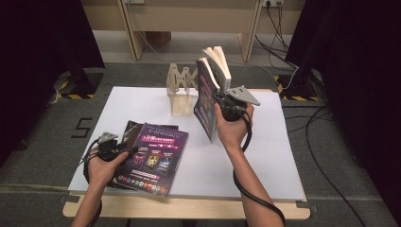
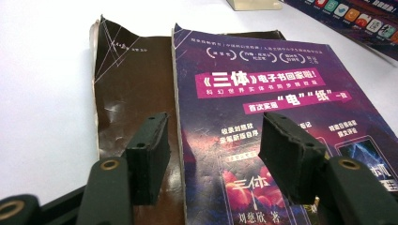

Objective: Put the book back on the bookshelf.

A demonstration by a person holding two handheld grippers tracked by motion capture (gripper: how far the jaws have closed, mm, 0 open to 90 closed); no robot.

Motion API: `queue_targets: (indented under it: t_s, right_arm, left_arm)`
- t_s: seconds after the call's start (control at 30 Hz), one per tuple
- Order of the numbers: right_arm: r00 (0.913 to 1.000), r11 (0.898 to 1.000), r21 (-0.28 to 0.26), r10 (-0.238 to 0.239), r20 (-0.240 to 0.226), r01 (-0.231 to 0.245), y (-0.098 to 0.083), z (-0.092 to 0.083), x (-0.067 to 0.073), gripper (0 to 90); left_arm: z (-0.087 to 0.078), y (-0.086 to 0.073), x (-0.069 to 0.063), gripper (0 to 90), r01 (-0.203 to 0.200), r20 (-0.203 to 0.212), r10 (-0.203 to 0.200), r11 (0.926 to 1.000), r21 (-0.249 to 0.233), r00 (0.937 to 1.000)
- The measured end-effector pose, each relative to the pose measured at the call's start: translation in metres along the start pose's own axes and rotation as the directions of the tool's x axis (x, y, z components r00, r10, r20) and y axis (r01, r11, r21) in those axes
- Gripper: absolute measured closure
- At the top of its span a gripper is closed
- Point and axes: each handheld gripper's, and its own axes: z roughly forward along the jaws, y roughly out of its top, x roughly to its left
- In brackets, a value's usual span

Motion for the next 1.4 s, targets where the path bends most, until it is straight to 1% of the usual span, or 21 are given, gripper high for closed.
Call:
queue_targets:
  t_s: [0.03,0.1,0.17,0.3,0.33,0.43,0.47,0.6,0.67,0.7,0.9,0.93,1.0,1.03,1.17,1.27,1.4]
  right_arm:
    - [1.0,1.0,0.0,-0.009,0.002,0.009,0.0,-0.002,-0.001,82.0]
    - [1.0,1.0,0.003,-0.002,0.0,0.002,-0.001,-0.004,-0.002,81.7]
    - [0.9999,1.0,0.01,-0.01,0.005,0.01,0.0,-0.005,-0.002,81.0]
    - [1.0,0.999,0.038,0.003,-0.006,-0.003,0.003,-0.002,-0.003,78.0]
    - [1.0,0.999,0.039,-0.002,-0.007,0.002,0.003,-0.001,-0.004,77.3]
    - [0.9999,0.998,0.067,0.009,-0.006,-0.008,0.006,0.002,-0.004,74.1]
    - [1.0,0.997,0.073,0.003,0.0,-0.003,0.006,0.004,-0.004,73.1]
    - [0.9994,0.994,0.103,0.035,-0.008,-0.034,0.008,0.009,-0.004,70.3]
    - [0.9995,0.994,0.105,0.033,0.003,-0.033,0.008,0.011,-0.003,70.2]
    - [0.9992,0.994,0.106,0.039,0.004,-0.039,0.008,0.011,-0.002,70.0]
    - [0.9982,0.993,0.11,0.047,0.037,-0.051,0.012,0.015,0.0,72.0]
    - [0.9983,0.993,0.111,0.035,0.047,-0.04,0.013,0.016,0.0,72.3]
    - [0.9976,0.992,0.117,0.044,0.053,-0.05,0.014,0.019,0.0,73.4]
    - [0.9975,0.992,0.119,0.038,0.06,-0.045,0.015,0.02,-0.001,74.1]
    - [0.9972,0.99,0.132,0.033,0.067,-0.042,0.017,0.024,-0.002,78.2]
    - [0.9961,0.989,0.146,0.018,0.086,-0.031,0.019,0.024,-0.002,81.5]
    - [0.9958,0.988,0.15,0.02,0.089,-0.034,0.02,0.023,-0.002,82.8]
  left_arm:
    - [0.0,0.0,0.0,41.7,-0.001,-0.001,0.001,1.0,0.001,1.0]
    - [-0.001,0.0,0.0,41.6,0.0,-0.001,0.0,1.0,0.0,1.0]
    - [-0.001,0.001,0.0,41.7,-0.001,0.0,0.001,1.0,0.002,1.0]
    - [-0.001,0.0,0.001,41.5,-0.001,0.004,0.001,1.0,0.002,1.0]
    - [0.0,0.0,0.001,41.5,0.005,0.006,-0.005,1.0,0.0,1.0]
    - [0.0,-0.001,0.003,41.5,0.005,0.004,-0.005,1.0,0.003,1.0]
    - [0.0,-0.001,0.003,41.5,0.007,0.004,-0.007,1.0,0.002,1.0]
    - [-0.001,0.0,0.003,41.4,0.012,0.006,-0.012,0.9999,-0.003,0.9999]
    - [-0.002,0.0,0.004,41.4,0.009,0.004,-0.009,0.9999,-0.005,1.0]
    - [-0.002,0.0,0.004,41.4,0.01,0.004,-0.01,0.9999,-0.006,0.9999]
    - [-0.001,0.0,0.003,41.4,0.006,0.006,-0.006,1.0,-0.003,1.0]
    - [-0.001,0.0,0.003,41.5,0.006,0.005,-0.006,1.0,-0.003,1.0]
    - [-0.001,0.0,0.003,41.4,0.005,0.004,-0.005,1.0,-0.003,1.0]
    - [-0.001,0.0,0.003,41.5,0.006,0.004,-0.006,1.0,-0.003,1.0]
    - [-0.001,0.0,0.003,41.5,0.006,0.003,-0.006,1.0,-0.001,1.0]
    - [-0.001,-0.001,0.003,41.5,0.004,0.004,-0.004,1.0,0.001,1.0]
    - [-0.001,-0.001,0.002,41.5,0.001,0.003,-0.001,1.0,0.005,1.0]
